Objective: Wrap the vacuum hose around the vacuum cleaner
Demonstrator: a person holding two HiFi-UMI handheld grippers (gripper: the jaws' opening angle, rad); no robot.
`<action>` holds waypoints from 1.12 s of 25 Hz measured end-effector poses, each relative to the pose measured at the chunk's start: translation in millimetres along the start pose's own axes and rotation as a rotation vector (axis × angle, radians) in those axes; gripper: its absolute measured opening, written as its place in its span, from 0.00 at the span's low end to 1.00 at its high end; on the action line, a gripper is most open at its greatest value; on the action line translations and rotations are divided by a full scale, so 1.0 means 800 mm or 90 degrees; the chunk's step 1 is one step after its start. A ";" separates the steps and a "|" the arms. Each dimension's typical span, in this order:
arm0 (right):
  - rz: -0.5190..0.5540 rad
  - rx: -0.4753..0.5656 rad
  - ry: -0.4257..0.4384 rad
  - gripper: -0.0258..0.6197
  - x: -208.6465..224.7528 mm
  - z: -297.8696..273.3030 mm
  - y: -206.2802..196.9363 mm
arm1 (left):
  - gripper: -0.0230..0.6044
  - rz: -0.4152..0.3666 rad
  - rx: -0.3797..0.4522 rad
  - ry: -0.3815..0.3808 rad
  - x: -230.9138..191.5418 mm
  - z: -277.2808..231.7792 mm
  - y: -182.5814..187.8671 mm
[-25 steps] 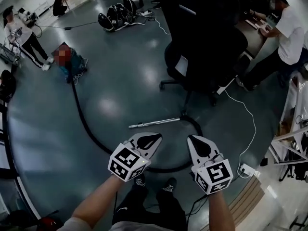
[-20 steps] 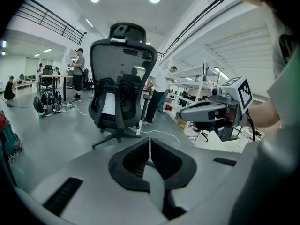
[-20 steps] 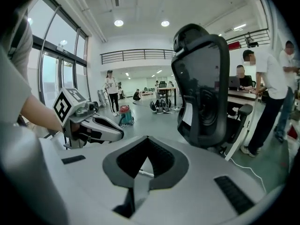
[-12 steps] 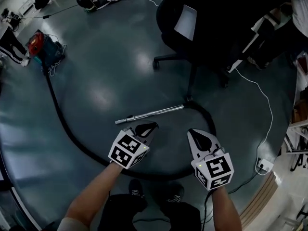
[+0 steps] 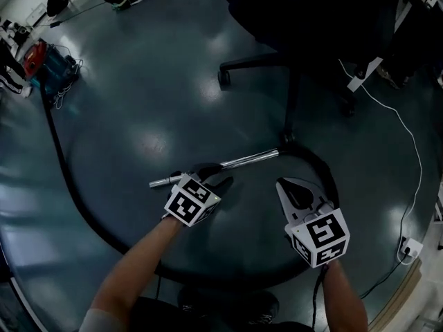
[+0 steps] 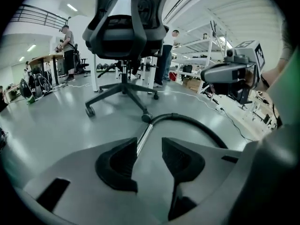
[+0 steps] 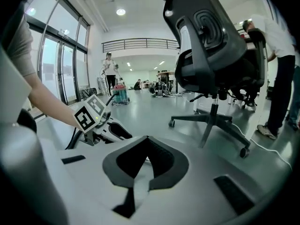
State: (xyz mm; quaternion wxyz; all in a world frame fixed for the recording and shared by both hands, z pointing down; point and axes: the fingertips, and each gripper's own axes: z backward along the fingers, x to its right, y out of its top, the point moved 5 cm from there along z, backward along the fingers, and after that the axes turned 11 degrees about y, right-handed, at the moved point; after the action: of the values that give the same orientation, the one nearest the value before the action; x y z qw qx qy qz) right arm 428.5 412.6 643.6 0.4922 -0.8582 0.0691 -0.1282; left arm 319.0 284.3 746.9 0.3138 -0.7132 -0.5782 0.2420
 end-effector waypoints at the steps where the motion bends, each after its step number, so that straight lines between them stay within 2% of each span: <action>1: 0.006 -0.003 0.001 0.04 0.005 -0.009 -0.014 | 0.30 -0.011 -0.008 -0.003 -0.004 -0.021 -0.013; 6: -0.001 -0.008 0.014 0.04 0.023 -0.038 -0.074 | 0.43 -0.069 -0.052 -0.018 -0.017 -0.117 -0.070; 13: -0.001 -0.037 -0.002 0.04 0.030 -0.066 -0.137 | 0.43 -0.144 -0.117 -0.023 -0.040 -0.191 -0.118; 19: -0.045 -0.038 -0.015 0.04 0.040 -0.077 -0.173 | 0.43 -0.233 -0.168 -0.038 -0.038 -0.220 -0.139; 21: -0.053 -0.037 -0.016 0.04 0.044 -0.076 -0.179 | 0.42 -0.233 -0.179 -0.040 -0.038 -0.222 -0.136; 23: -0.057 -0.040 -0.014 0.04 0.044 -0.074 -0.183 | 0.33 -0.242 -0.192 -0.040 -0.033 -0.220 -0.134; 25: -0.051 -0.047 -0.008 0.04 0.041 -0.070 -0.183 | 0.32 -0.255 -0.204 -0.038 -0.027 -0.216 -0.139; 28: -0.042 -0.063 0.016 0.04 0.037 -0.062 -0.185 | 0.32 -0.236 -0.206 -0.035 -0.021 -0.201 -0.145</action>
State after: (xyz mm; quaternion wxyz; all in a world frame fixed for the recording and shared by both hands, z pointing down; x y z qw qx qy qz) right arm 441.1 438.9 799.6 0.4439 -0.8816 0.0530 -0.1514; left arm 350.9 256.4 941.2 0.2185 -0.6292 -0.7387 0.1035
